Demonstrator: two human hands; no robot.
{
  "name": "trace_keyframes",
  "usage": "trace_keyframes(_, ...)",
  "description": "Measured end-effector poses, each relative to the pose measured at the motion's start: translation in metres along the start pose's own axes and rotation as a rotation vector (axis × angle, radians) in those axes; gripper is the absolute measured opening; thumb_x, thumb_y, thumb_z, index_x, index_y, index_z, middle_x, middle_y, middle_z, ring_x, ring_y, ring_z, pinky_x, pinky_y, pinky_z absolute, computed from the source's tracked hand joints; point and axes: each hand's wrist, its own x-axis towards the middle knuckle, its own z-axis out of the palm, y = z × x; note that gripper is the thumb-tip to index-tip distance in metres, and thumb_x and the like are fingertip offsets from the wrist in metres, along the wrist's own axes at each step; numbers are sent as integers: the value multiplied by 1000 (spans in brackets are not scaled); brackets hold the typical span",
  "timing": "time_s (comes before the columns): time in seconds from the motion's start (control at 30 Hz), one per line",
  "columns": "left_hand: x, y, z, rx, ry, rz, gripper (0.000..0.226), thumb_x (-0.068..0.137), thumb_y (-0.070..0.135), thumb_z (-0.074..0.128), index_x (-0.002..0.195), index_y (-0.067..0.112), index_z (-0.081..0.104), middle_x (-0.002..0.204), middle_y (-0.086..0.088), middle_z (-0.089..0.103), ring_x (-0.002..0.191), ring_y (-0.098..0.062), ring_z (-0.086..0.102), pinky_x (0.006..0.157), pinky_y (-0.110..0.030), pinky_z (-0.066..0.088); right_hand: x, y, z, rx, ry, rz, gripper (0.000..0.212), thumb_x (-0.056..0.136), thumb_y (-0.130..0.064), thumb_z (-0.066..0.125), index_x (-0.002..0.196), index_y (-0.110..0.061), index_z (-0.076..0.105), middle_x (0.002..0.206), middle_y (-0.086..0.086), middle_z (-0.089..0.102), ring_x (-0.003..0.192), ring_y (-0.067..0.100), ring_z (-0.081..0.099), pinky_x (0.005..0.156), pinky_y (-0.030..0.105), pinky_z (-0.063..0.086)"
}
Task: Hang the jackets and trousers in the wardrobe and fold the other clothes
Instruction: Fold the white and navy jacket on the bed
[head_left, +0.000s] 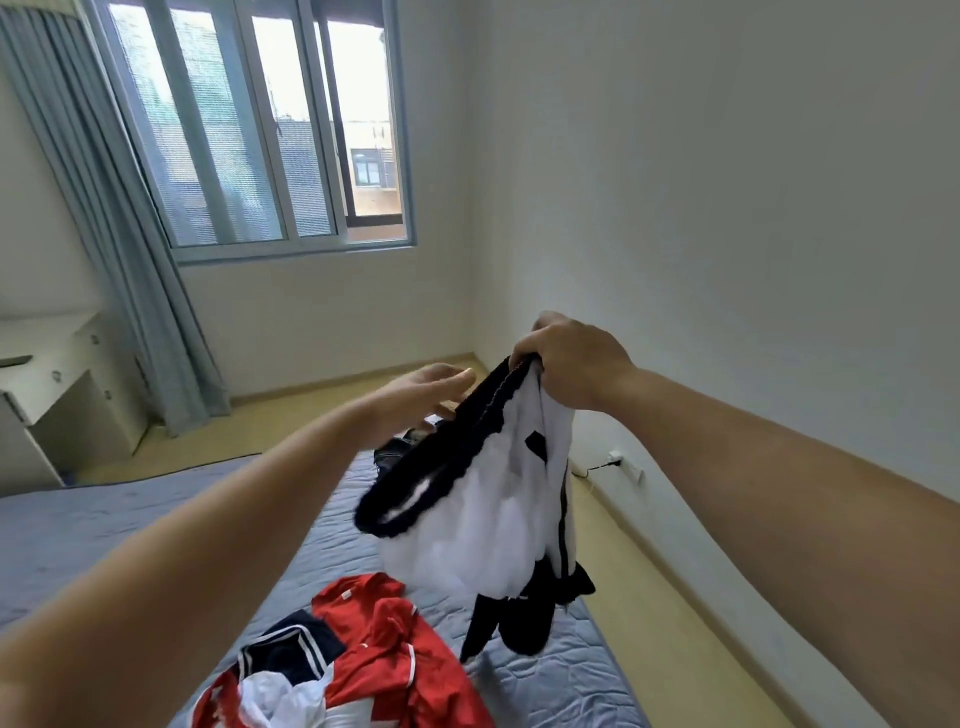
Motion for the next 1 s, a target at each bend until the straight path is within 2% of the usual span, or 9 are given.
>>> trace_keyframes(0.13, 25, -35, 59, 566, 185, 48, 25, 90, 46, 69, 112, 36, 69, 97, 14, 70, 85, -11, 66, 73, -27, 53, -7, -10, -7, 38, -3, 3, 41, 86, 0, 53, 84, -34, 75, 101, -9, 54, 89, 19, 58, 66, 28, 44)
trace_keyframes(0.2, 32, -44, 65, 574, 242, 50, 10, 94, 36, 63, 97, 32, 72, 89, 9, 71, 74, -12, 63, 62, -27, 46, -14, -7, -14, 42, -20, 36, 42, 80, 2, 53, 73, -34, 74, 102, -12, 54, 90, 16, 58, 69, 28, 48)
trace_keyframes(0.3, 37, -41, 44, 560, 437, 90, 17, 94, 20, 52, 78, 25, 46, 86, 1, 54, 69, -8, 46, 56, -26, 32, -29, 8, -24, -20, -80, 94, 43, 77, 5, 50, 64, -30, 71, 105, -12, 55, 88, 16, 59, 72, 31, 50)
trace_keyframes(0.37, 36, -29, 26, 576, 501, 125, 25, 91, 9, 51, 77, 24, 38, 82, 4, 45, 68, -8, 43, 54, -22, 29, -41, 18, -25, -165, -114, 90, 40, 80, 3, 53, 64, -29, 70, 106, -9, 56, 84, 19, 60, 80, 34, 49)
trace_keyframes(0.5, 32, -8, -11, 644, 560, 136, 25, 82, -7, 48, 93, 16, 44, 77, -5, 53, 71, -30, 53, 58, -34, 36, -59, 43, -15, -512, -204, 146, 26, 89, -2, 51, 84, -22, 67, 107, 0, 56, 83, 22, 55, 95, 43, 43)
trace_keyframes(0.63, 26, 3, -42, 679, 635, 179, 29, 85, -5, 45, 93, 22, 53, 91, -11, 60, 80, -33, 56, 64, -35, 44, -82, 70, -11, -570, -389, 326, 27, 88, -4, 44, 96, -28, 53, 104, 1, 51, 82, 24, 50, 80, 38, 38)
trace_keyframes(0.73, 26, 12, -48, 717, 645, 208, 29, 85, -6, 43, 88, 20, 58, 92, -11, 58, 82, -31, 53, 64, -32, 36, -86, 73, -6, -487, -488, 459, 25, 85, -19, 41, 103, -30, 54, 102, -2, 55, 84, 24, 55, 69, 36, 40)
trace_keyframes(0.9, 26, 20, -49, 796, 653, 222, 27, 86, -5, 47, 92, 6, 70, 94, -15, 61, 82, -30, 53, 69, -33, 40, -74, 63, 12, -285, -296, 646, 32, 89, -47, 36, 75, -24, 52, 81, -3, 55, 74, 21, 56, 60, 28, 38)
trace_keyframes(1.0, 23, 21, -56, 864, 624, 157, 22, 84, -3, 54, 89, 10, 72, 88, -7, 62, 82, -24, 50, 69, -31, 38, -69, 56, 20, -271, -255, 677, 10, 84, -19, 60, 76, -19, 53, 82, -1, 55, 70, 20, 56, 56, 28, 41)
